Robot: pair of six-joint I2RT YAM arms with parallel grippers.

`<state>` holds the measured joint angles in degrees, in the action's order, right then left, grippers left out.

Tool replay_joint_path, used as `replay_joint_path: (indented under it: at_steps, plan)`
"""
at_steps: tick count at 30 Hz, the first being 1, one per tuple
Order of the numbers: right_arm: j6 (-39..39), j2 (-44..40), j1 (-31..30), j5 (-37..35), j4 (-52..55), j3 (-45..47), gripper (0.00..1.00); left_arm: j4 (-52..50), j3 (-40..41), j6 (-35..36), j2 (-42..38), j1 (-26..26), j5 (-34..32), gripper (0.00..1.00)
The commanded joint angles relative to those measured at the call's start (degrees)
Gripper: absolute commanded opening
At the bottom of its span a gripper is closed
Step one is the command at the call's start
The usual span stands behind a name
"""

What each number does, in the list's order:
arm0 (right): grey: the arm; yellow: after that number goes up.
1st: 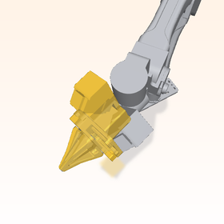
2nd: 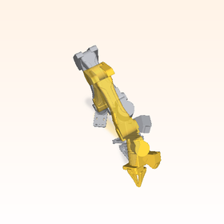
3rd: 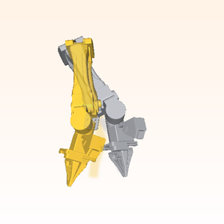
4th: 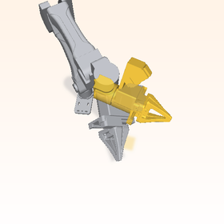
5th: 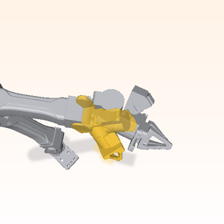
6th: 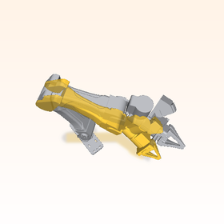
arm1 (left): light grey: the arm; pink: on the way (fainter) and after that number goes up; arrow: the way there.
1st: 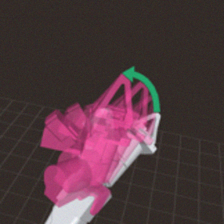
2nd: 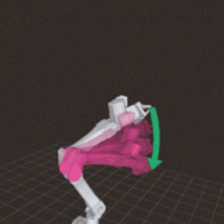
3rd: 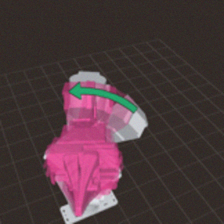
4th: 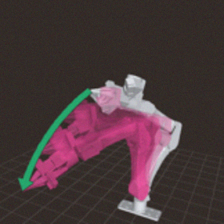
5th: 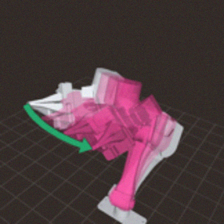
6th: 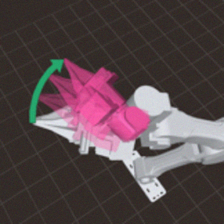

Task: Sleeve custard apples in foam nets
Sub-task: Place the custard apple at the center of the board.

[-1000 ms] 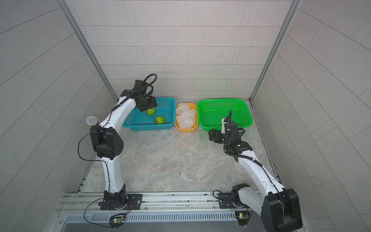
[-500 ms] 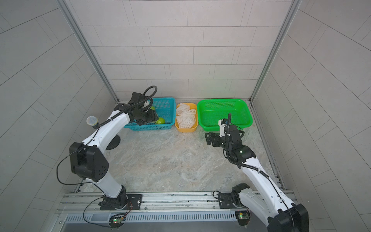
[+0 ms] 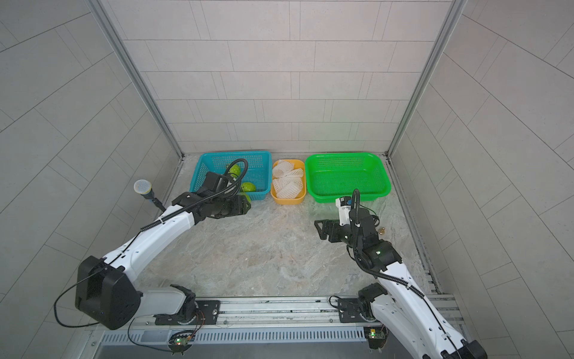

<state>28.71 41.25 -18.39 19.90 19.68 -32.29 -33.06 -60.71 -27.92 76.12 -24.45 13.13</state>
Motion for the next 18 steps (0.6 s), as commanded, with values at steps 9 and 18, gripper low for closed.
replay_joint_path:
  at_steps: [9,18]
  plan:
    - [1.1,-2.0,-0.3,-3.5,0.4,3.2,0.92,15.3,9.4,-5.0,0.2,-12.2,-4.2,0.68]
    - [0.9,-2.1,-0.3,-7.1,1.7,4.5,0.92,19.0,9.2,-4.2,7.8,-18.2,-7.0,0.68]
